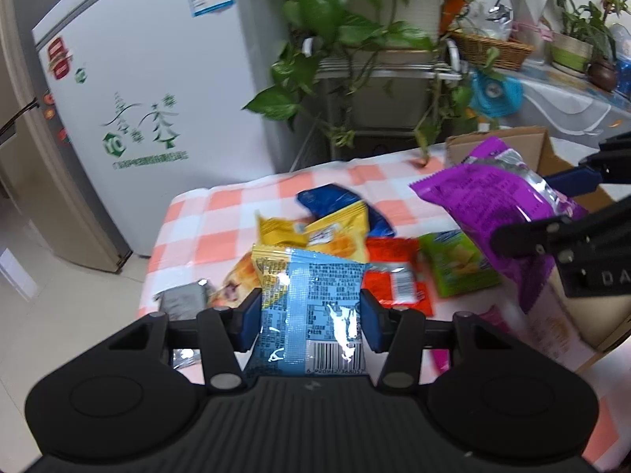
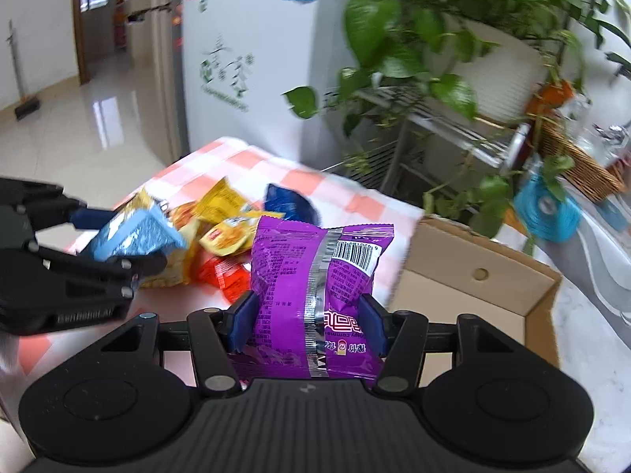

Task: Organize snacks
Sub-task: 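Carry the purple bag with the right tool while the left carries the blue bag to the box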

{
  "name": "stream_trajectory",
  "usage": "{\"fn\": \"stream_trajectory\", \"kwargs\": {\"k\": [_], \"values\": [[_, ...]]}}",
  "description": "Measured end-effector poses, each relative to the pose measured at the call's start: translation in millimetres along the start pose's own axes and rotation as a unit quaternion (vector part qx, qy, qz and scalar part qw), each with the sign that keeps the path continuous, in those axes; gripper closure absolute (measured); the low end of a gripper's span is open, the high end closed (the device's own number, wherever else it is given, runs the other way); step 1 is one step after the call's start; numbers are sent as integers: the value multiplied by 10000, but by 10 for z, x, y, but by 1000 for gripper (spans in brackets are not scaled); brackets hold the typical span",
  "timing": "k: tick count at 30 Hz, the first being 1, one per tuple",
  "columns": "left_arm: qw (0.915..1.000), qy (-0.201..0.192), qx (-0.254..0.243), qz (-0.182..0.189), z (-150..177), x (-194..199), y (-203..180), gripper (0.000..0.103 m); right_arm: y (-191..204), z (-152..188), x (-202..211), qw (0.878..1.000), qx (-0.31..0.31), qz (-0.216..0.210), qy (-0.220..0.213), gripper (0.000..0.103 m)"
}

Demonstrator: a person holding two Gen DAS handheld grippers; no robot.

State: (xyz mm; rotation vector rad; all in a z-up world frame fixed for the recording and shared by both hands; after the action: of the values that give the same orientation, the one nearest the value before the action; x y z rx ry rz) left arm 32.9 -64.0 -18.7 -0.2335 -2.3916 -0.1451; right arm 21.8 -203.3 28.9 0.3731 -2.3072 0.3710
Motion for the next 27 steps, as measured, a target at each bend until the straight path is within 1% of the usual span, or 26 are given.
{"fn": "stream_trajectory", "kwargs": {"k": [6,14,18,24,27], "values": [[9997,-56,-147,182,-136,16,-324,54,-252,93,73,9994,-319,156,1,40],[9989,-5,-259,379,-184,15,-667,54,-533,207,119,9959,-890,156,30,40],[9983,17,-335,469,-192,24,-821,54,-700,238,158,9916,-1280,162,-4,40],[9969,45,-429,651,-217,32,-1068,54,-905,272,204,9859,-1649,273,-15,40],[9958,88,-408,810,-235,23,-1191,54,-982,306,221,9831,-1802,333,-11,40]]}}
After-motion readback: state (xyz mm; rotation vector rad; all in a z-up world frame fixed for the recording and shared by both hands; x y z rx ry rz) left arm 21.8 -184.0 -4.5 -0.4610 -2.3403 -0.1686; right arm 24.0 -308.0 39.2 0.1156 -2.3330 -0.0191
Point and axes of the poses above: each gripper's, at about its wrist camera, not at the fingertips, and x roughly against the way its jaws point, y to its left, z to its underside, the point moved 6 cm from there along -x, roughly the way its jaws point, and after that the axes turned 8 degrees about x, right-handed, at the moved point
